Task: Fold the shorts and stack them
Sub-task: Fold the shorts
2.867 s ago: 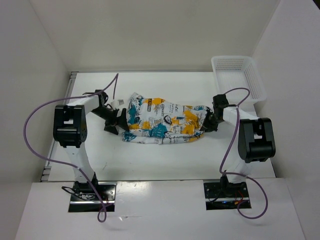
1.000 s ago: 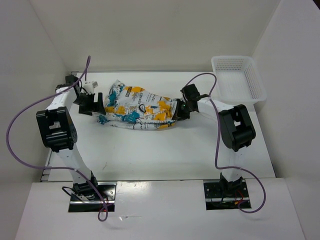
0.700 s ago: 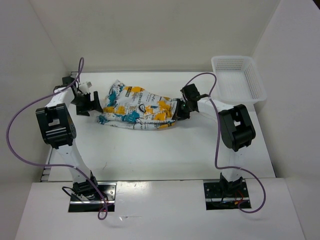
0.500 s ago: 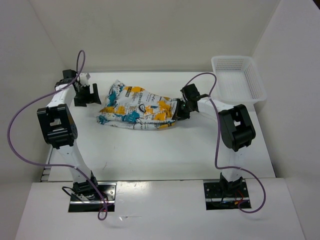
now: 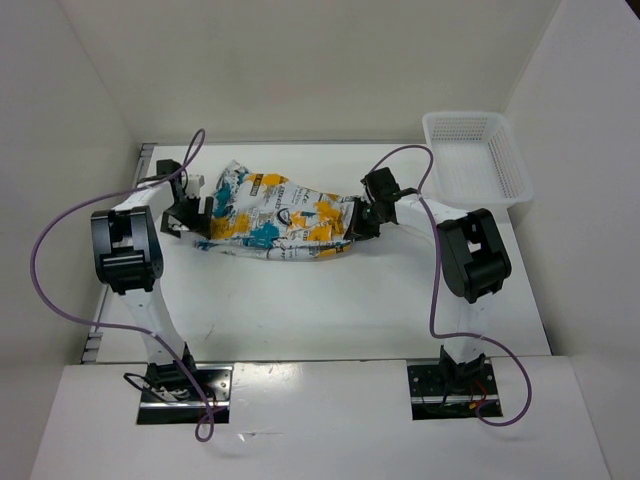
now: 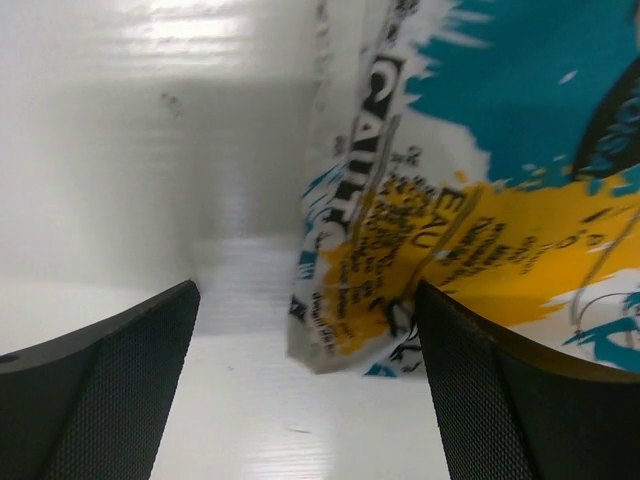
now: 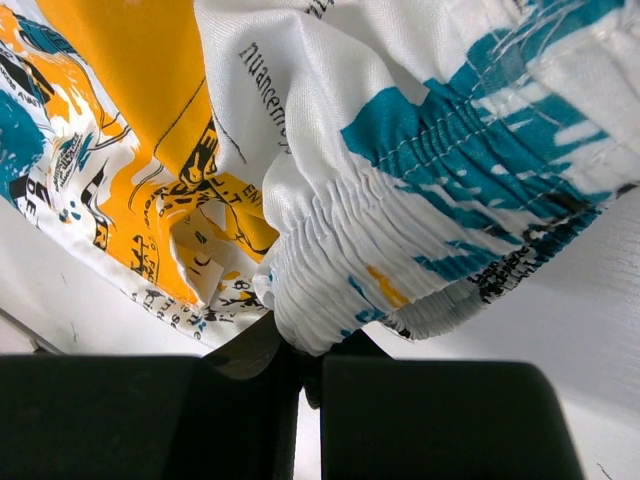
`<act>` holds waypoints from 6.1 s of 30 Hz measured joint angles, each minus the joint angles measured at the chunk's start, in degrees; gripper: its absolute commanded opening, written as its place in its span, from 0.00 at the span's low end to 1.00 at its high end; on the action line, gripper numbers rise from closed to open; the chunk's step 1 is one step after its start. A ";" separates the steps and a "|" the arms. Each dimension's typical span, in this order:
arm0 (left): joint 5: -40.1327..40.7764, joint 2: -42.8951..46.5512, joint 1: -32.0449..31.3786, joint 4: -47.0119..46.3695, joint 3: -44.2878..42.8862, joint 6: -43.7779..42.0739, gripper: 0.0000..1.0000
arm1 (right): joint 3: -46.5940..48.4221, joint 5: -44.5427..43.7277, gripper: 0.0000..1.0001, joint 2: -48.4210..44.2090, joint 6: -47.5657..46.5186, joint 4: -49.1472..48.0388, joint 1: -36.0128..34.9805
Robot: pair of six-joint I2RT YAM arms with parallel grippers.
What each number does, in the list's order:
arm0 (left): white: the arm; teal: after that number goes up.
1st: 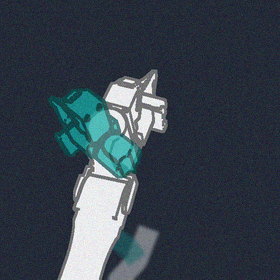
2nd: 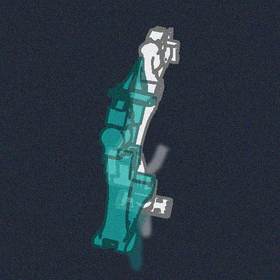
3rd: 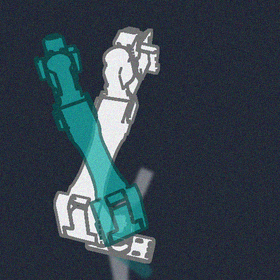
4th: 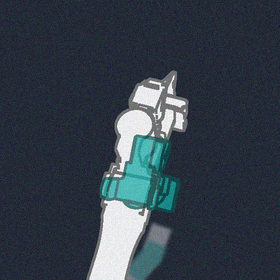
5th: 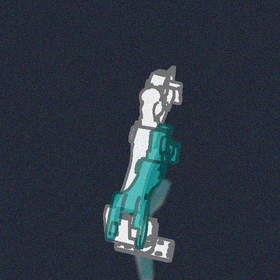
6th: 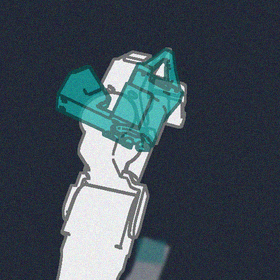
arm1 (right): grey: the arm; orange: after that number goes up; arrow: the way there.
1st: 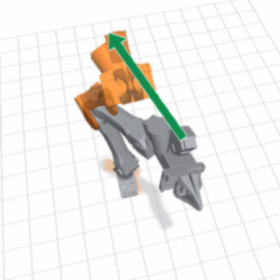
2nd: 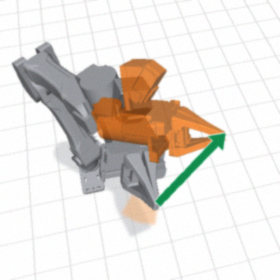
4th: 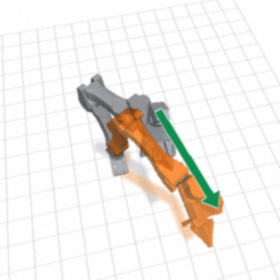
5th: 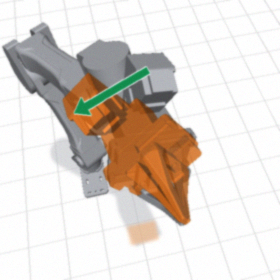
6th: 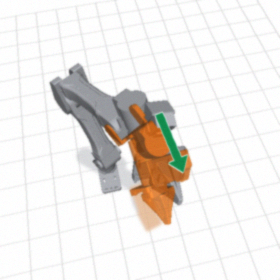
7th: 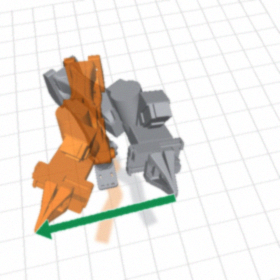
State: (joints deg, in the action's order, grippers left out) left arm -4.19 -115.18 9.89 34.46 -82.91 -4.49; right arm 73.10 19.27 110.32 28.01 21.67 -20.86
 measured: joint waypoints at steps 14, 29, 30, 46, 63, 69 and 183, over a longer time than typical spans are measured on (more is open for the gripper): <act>3.48 7.93 0.13 -0.70 10.12 -4.55 0.95 | 0.00 -0.02 0.05 0.00 0.04 -0.04 0.00; -18.62 11.21 6.91 -0.85 6.21 5.84 0.96 | -1.22 -0.15 0.05 -0.81 0.02 -0.81 0.00; -18.86 10.32 7.65 -0.72 6.14 6.67 0.96 | -1.22 -0.15 0.05 -0.92 0.02 -0.83 0.00; -25.07 -1.25 9.05 2.62 1.79 10.97 0.65 | -1.25 -0.17 0.05 -1.38 0.02 -0.94 0.00; -34.73 -7.41 8.63 4.39 -1.44 9.84 0.00 | -1.22 -0.76 0.05 -1.38 -0.15 -0.83 0.00; -31.15 -5.68 4.52 7.17 -8.52 7.41 0.00 | -1.25 -1.75 0.05 -1.31 -0.42 -0.68 0.00; -21.94 3.37 -35.12 -9.73 8.41 7.91 0.69 | 36.15 -4.92 0.07 20.59 -12.72 1.53 1.66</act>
State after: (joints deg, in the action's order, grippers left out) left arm -26.13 -111.81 -25.23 24.73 -74.50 3.42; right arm 109.25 14.35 130.91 15.29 23.20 -19.20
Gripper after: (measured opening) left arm 0.664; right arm 0.057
